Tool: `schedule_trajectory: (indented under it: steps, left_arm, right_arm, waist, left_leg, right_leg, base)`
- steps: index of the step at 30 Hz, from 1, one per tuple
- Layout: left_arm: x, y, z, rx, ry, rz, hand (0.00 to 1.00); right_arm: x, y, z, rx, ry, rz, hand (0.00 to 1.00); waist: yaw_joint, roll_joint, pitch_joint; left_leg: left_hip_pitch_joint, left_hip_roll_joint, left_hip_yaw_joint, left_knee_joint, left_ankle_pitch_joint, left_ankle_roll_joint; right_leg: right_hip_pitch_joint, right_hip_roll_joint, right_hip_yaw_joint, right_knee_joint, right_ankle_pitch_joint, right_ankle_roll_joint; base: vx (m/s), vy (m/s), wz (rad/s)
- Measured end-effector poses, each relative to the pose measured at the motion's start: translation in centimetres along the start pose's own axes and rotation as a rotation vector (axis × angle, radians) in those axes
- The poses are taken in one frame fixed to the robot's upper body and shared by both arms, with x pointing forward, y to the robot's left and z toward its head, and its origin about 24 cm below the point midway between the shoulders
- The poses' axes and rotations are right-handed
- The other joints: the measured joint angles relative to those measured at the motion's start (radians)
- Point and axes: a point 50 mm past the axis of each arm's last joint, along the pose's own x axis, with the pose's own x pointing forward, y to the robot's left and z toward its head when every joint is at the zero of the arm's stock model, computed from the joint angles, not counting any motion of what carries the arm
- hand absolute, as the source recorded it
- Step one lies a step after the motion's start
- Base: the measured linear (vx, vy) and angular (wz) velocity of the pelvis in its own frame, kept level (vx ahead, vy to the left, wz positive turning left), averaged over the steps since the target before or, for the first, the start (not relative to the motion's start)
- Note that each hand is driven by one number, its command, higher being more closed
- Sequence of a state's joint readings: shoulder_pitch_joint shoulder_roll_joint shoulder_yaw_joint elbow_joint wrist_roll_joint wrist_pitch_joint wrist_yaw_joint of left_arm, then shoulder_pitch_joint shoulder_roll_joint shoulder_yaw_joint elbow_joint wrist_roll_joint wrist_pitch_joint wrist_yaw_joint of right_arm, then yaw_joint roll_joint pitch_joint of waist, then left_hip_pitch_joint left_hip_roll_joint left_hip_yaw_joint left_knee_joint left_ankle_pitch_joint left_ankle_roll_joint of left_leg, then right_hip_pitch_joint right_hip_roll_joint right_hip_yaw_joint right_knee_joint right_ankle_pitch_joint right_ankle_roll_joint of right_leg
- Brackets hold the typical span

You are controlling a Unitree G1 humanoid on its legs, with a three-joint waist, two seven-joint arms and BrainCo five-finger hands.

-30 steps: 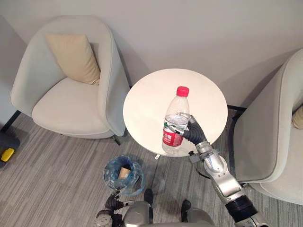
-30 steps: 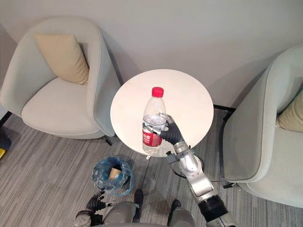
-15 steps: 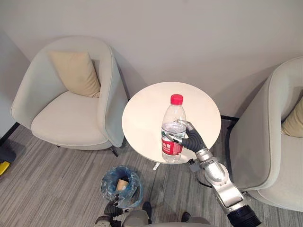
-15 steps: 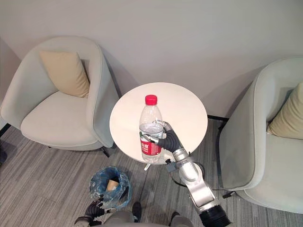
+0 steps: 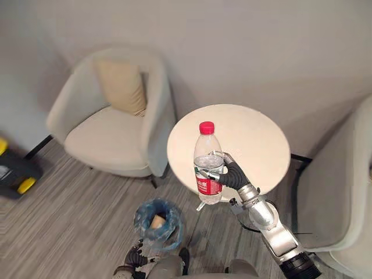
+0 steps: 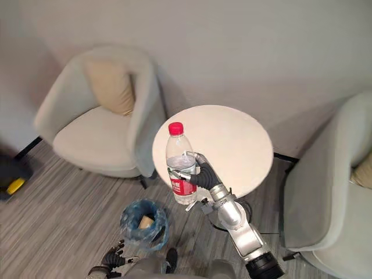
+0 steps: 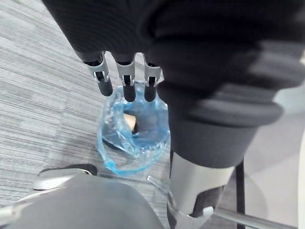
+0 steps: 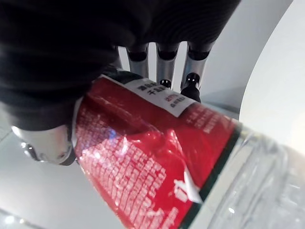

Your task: Gather rubbish on tea table into small bin, then transfer packed bag to large trash can.

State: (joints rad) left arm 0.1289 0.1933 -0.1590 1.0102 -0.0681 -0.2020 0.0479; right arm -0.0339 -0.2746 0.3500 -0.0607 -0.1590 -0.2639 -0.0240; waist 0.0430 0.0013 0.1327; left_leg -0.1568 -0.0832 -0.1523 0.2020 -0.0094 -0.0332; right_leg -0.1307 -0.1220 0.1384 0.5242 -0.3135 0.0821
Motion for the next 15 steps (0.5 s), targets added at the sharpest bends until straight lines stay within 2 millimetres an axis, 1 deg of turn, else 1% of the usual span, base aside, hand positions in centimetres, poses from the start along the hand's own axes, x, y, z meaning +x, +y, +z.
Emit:
schedule_trajectory:
  steps: [1, 2, 3, 4, 5, 6, 7, 8, 9, 10, 11, 12, 13, 14, 15]
  left_arm:
    - [0.0, 0.0, 0.1, 0.0, -0.002, 0.001, 0.0]
    - [0.1, -0.1, 0.2, -0.002, -0.006, -0.001, 0.0]
    - [0.1, -0.1, 0.2, -0.002, -0.008, -0.001, 0.0]
    - [0.3, -0.2, 0.8, -0.002, -0.021, -0.003, 0.0]
    - [0.4, -0.4, 1.1, -0.006, -0.028, -0.006, 0.0]
    - [0.4, -0.4, 1.1, -0.007, -0.028, -0.007, 0.0]
    - [0.6, -0.4, 1.6, -0.006, -0.039, -0.007, 0.0]
    - [0.9, -0.2, 2.3, -0.004, -0.055, -0.003, 0.0]
    - [1.0, -0.2, 2.7, -0.005, -0.064, -0.002, 0.0]
    - [1.0, -0.1, 2.7, -0.005, -0.07, 0.0, 0.0]
    - [0.8, -0.1, 2.4, -0.008, -0.066, -0.001, 0.0]
    - [0.7, -0.3, 2.2, -0.009, -0.063, -0.005, 0.0]
    - [0.5, -0.7, 1.8, -0.01, -0.053, -0.019, 0.0]
    - [0.5, -1.3, 1.7, -0.011, -0.049, -0.035, 0.0]
    - [0.5, -1.6, 1.8, -0.014, -0.05, -0.04, 0.0]
  right_arm:
    - [0.1, 0.0, 0.0, -0.002, -0.003, -0.001, 1.0]
    - [0.2, -0.2, 0.1, -0.012, -0.008, 0.002, 1.0]
    - [0.3, -0.3, 0.2, -0.016, -0.013, -0.001, 1.0]
    - [0.4, -0.8, 0.3, -0.023, -0.017, -0.023, 1.0]
    - [0.5, -1.3, 0.2, -0.023, -0.017, -0.06, 1.0]
    - [0.5, -1.6, 0.3, -0.025, -0.018, -0.072, 1.0]
    - [0.5, -2.1, 0.2, -0.032, -0.016, -0.093, 1.0]
    - [0.6, -2.9, 0.2, -0.031, -0.019, -0.135, 1.0]
    - [0.5, -3.4, 0.1, -0.037, -0.012, -0.154, 1.0]
    - [0.3, -4.1, -0.2, -0.047, 0.007, -0.183, 1.0]
    - [0.3, -4.5, -0.2, -0.051, 0.01, -0.207, 1.0]
    - [0.3, -4.6, -0.2, -0.052, 0.008, -0.217, 1.0]
    - [0.2, -5.0, -0.2, -0.055, 0.01, -0.238, 1.0]
    - [0.0, -5.4, -0.3, -0.059, 0.016, -0.262, 1.0]
    - [-0.2, -5.9, -0.4, -0.067, 0.022, -0.281, 1.0]
  waist:
    - [0.0, 0.001, 0.003]
    - [0.003, 0.016, 0.002]
    - [0.001, 0.021, 0.003]
    - [0.0, 0.03, 0.005]
    - [0.007, 0.043, 0.009]
    - [0.015, 0.05, 0.013]
    - [0.025, 0.044, 0.019]
    - [0.025, 0.043, 0.029]
    - [0.023, 0.042, 0.032]
    - [0.015, 0.039, 0.034]
    - [-0.008, 0.038, 0.033]
    - [-0.016, 0.045, 0.029]
    - [-0.029, 0.065, 0.018]
    - [-0.031, 0.086, 0.006]
    - [-0.032, 0.102, -0.002]
  left_leg:
    - [-0.005, -0.008, -0.042, -0.015, 0.029, -0.009]
    - [-0.021, -0.004, -0.094, -0.027, 0.054, -0.02]
    - [-0.031, -0.001, -0.114, -0.03, 0.064, -0.026]
    - [-0.048, 0.009, -0.157, -0.049, 0.086, -0.032]
    - [-0.063, 0.04, -0.151, -0.089, 0.09, -0.023]
    - [-0.063, 0.068, -0.125, -0.119, 0.083, -0.013]
    - [-0.077, 0.101, -0.021, -0.144, 0.021, 0.064]
    - [-0.145, 0.125, 0.12, -0.011, 0.008, 0.085]
    - [-0.17, 0.134, 0.174, 0.08, 0.006, 0.091]
    - [-0.173, 0.139, 0.259, 0.228, -0.011, 0.107]
    - [-0.142, 0.158, 0.304, 0.34, -0.06, 0.106]
    - [-0.118, 0.174, 0.311, 0.374, -0.094, 0.078]
    - [-0.062, 0.213, 0.319, 0.389, -0.136, 0.031]
    - [-0.008, 0.234, 0.319, 0.315, -0.179, -0.024]
    - [0.013, 0.225, 0.32, 0.249, -0.192, -0.042]
  right_leg:
    - [0.025, 0.006, 0.014, -0.038, -0.014, 0.014]
    - [0.034, 0.022, -0.019, -0.054, -0.009, 0.006]
    - [0.035, 0.027, -0.044, -0.059, -0.004, -0.001]
    - [0.033, 0.039, -0.092, -0.069, 0.005, -0.011]
    - [0.032, 0.062, -0.131, -0.088, 0.023, -0.025]
    - [0.035, 0.079, -0.138, -0.109, 0.041, -0.039]
    - [0.045, 0.081, -0.155, -0.175, 0.091, -0.057]
    - [0.048, 0.053, -0.211, -0.214, 0.127, -0.067]
    - [0.046, 0.038, -0.236, -0.214, 0.131, -0.069]
    - [0.056, 0.01, -0.275, -0.211, 0.132, -0.066]
    - [0.069, -0.011, -0.309, -0.213, 0.134, -0.063]
    - [0.072, -0.016, -0.321, -0.214, 0.135, -0.06]
    - [0.069, -0.019, -0.335, -0.213, 0.138, -0.048]
    - [0.051, -0.019, -0.344, -0.202, 0.135, -0.027]
    - [0.041, -0.016, -0.347, -0.196, 0.136, -0.014]
  base:
    - [-0.13, -0.123, 1.17]
    - [-0.14, -0.133, 1.16]
    - [-0.17, -0.138, 1.1]
    - [-0.19, -0.151, 1.13]
    - [-0.2, -0.163, 1.08]
    - [-0.2, -0.19, 0.96]
    - [-0.21, -0.134, 0.95]
    - [-0.26, -0.118, 0.96]
    - [-0.26, -0.044, 1.03]
    - [-0.24, -0.025, 1.01]
    - [-0.18, 0.022, 0.93]
    - [-0.14, 0.084, 0.74]
    - [-0.11, 0.149, 0.53]
    - [-0.1, 0.165, 0.49]
    - [-0.08, 0.162, 0.63]
